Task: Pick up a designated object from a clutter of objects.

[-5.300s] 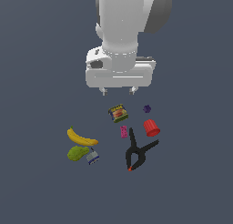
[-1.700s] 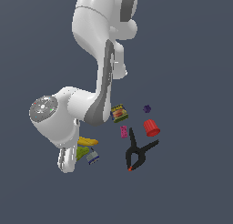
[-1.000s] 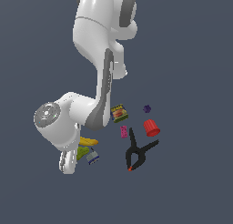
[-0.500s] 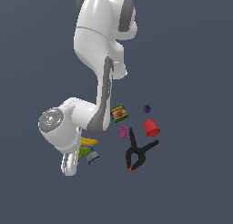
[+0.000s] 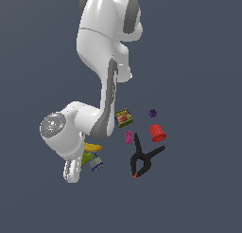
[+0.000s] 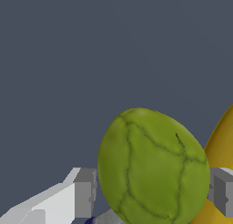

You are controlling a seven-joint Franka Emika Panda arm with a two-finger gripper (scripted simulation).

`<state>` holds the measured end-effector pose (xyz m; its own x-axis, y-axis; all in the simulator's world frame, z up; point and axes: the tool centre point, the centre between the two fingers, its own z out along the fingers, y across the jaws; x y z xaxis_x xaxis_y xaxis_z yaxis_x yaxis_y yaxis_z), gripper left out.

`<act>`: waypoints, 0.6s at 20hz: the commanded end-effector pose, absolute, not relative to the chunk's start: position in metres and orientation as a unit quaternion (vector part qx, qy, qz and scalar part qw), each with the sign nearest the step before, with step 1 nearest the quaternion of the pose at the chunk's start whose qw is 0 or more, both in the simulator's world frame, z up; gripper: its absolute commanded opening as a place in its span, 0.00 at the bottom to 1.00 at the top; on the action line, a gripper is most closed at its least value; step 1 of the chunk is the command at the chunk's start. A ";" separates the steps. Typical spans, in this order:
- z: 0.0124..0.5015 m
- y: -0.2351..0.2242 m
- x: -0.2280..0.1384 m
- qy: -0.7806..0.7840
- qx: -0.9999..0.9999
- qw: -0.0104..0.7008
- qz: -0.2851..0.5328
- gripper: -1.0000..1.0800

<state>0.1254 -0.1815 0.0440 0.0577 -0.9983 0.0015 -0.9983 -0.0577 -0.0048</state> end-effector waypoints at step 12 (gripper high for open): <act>0.069 -0.178 0.110 0.686 -0.727 0.002 -0.002 0.00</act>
